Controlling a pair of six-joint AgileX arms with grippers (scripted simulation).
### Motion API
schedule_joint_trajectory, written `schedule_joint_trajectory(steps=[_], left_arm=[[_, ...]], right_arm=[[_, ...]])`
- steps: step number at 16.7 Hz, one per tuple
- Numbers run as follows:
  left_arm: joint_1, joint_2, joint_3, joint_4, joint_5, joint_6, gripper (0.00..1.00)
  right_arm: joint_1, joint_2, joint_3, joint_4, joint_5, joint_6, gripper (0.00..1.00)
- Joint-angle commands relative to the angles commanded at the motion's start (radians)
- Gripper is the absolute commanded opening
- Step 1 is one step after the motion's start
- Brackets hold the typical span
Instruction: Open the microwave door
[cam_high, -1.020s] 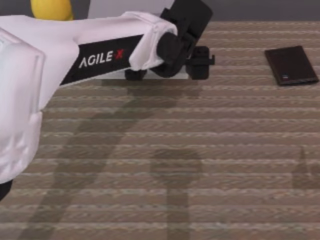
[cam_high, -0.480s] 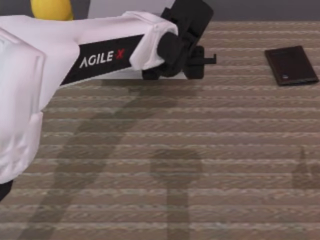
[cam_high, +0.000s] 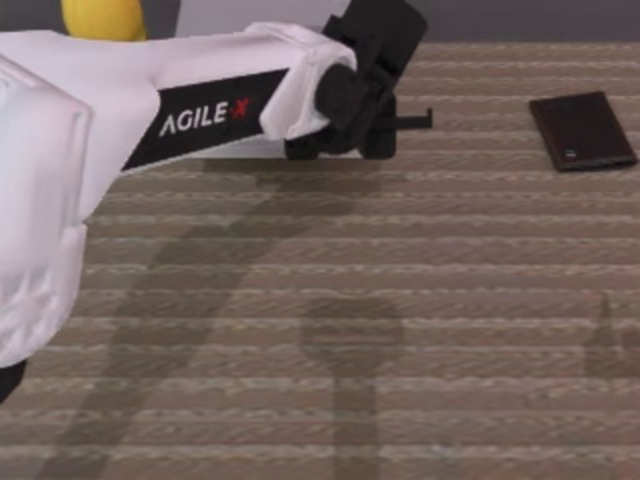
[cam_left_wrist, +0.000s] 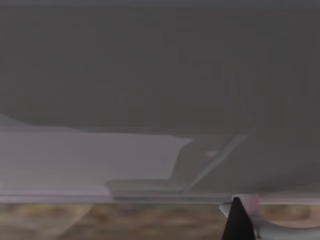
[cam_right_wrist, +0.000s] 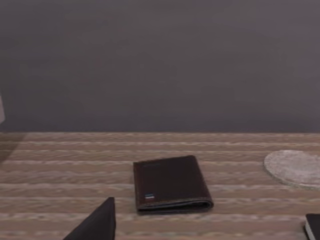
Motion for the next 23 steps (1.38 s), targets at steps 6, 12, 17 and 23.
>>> schedule_joint_trajectory(steps=[6,12,17,23], left_arm=[[-0.036,-0.071,-0.112,0.029,-0.01,-0.023,0.0],[-0.035,-0.088,-0.143,0.042,-0.022,-0.032,0.0],[-0.035,-0.088,-0.143,0.042,-0.022,-0.032,0.0],[-0.035,-0.088,-0.143,0.042,-0.022,-0.032,0.0]], right_arm=[[0.0,0.0,0.0,0.0,0.0,0.0,1.0],[0.0,0.0,0.0,0.0,0.0,0.0,1.0],[0.0,0.0,0.0,0.0,0.0,0.0,1.0],[0.0,0.0,0.0,0.0,0.0,0.0,1.0]])
